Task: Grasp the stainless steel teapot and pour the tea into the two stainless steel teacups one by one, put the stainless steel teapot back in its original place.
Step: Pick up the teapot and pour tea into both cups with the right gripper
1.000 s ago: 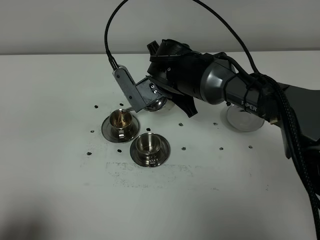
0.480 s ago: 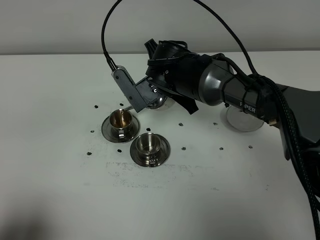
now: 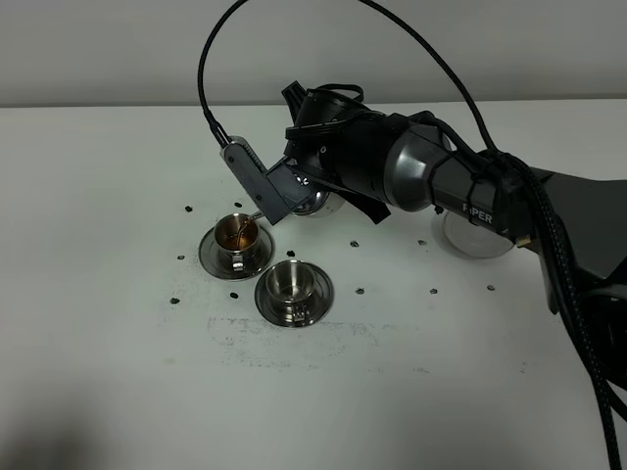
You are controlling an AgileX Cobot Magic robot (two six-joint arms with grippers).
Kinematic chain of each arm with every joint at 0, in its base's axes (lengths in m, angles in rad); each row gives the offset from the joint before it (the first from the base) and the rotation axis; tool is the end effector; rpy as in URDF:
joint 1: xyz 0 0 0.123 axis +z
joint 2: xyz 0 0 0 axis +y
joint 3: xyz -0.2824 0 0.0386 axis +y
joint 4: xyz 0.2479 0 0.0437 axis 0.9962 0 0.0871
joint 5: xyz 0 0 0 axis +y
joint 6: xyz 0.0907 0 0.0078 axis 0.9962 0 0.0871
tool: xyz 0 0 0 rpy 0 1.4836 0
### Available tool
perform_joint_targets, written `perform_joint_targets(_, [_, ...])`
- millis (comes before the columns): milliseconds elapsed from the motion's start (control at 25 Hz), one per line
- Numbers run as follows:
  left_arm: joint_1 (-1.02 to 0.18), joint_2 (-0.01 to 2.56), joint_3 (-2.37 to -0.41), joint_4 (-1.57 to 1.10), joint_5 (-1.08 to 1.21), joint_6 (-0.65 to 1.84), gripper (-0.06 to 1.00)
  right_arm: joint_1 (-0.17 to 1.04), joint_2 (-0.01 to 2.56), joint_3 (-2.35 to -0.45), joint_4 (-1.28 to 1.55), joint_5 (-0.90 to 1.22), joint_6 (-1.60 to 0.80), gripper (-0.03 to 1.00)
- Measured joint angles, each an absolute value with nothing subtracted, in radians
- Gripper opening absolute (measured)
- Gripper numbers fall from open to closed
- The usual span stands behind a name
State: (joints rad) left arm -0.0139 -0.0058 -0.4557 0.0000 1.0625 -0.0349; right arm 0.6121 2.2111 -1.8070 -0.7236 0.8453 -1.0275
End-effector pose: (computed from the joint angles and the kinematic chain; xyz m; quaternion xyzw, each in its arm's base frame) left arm -0.0009 0.0000 0.2646 -0.0091 0.8635 -0.0123 0.5041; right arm 0.4238 0.2424 0.2018 -0.7897 0.4961 -0.3395 0.1224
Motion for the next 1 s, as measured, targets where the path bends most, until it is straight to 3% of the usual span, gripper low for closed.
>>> perform_joint_targets(1000, [-0.014,-0.006,-0.456,0.000,1.063,-0.035,0.57,0.628,2.211,-1.807,-0.782,0.837,-1.020,0.21])
